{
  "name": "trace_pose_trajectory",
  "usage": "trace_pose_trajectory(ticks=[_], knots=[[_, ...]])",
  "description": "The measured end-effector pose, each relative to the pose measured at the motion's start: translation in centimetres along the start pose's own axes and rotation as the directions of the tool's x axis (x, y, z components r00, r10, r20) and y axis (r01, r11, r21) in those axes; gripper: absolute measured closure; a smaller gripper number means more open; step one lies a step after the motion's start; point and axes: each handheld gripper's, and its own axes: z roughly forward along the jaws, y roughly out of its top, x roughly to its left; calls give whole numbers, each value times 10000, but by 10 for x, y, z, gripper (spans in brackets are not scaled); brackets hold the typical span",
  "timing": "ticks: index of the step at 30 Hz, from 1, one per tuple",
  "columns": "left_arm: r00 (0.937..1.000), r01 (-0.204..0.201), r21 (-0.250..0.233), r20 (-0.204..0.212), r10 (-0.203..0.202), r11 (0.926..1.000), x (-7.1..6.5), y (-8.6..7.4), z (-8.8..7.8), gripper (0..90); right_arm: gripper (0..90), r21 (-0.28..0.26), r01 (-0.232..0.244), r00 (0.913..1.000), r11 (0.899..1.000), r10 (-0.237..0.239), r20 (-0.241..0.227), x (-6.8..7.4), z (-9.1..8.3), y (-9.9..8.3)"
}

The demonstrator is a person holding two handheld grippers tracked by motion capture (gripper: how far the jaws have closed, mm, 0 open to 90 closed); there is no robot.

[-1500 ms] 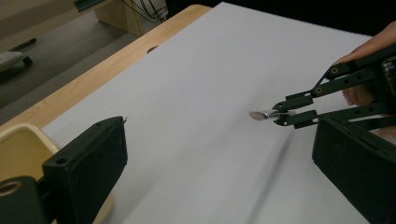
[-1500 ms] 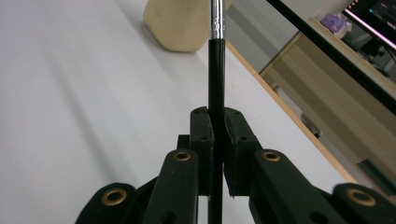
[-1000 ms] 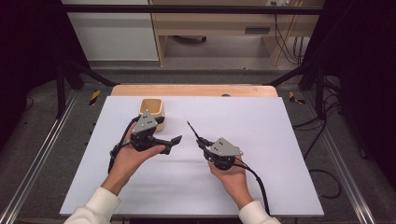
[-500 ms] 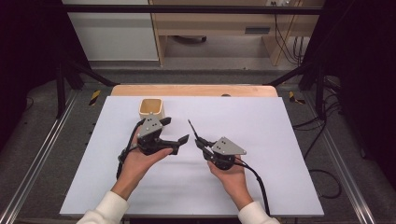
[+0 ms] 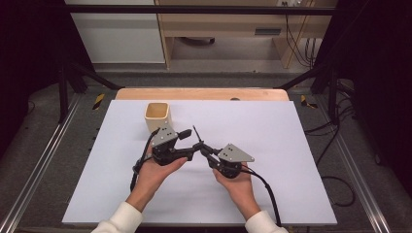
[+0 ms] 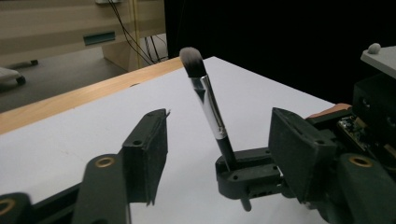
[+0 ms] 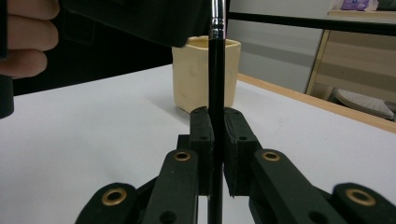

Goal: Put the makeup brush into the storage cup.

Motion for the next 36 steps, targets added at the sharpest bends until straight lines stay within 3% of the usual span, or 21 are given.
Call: trace_pose_trajectory(ticks=[11, 25, 27, 33, 36], knots=[[9980, 589, -51, 217, -588, 9983, 0, -9, 9, 641, 835, -96, -73, 9999, 9999, 72, -156, 2, 0, 2], [9968, 610, -104, 517, -603, 9981, 0, -11, 8, 813, 833, 18, -9, 9997, 10000, 10, -236, 4, 1, 1], [9975, 467, -143, 534, -459, 9988, -1, -10, 7, 830, 827, 50, 57, 9997, 10000, -55, -249, 5, 2, 1], [9991, 401, -354, 160, -396, 9986, 0, -7, 4, 833, 687, 346, 259, 9991, 9991, -247, -335, 6, 1, 1], [9998, 159, -276, -94, -162, 9995, 2, -6, 1, 833, 606, 550, 416, 9988, 9976, -401, -281, 7, 0, 1]])
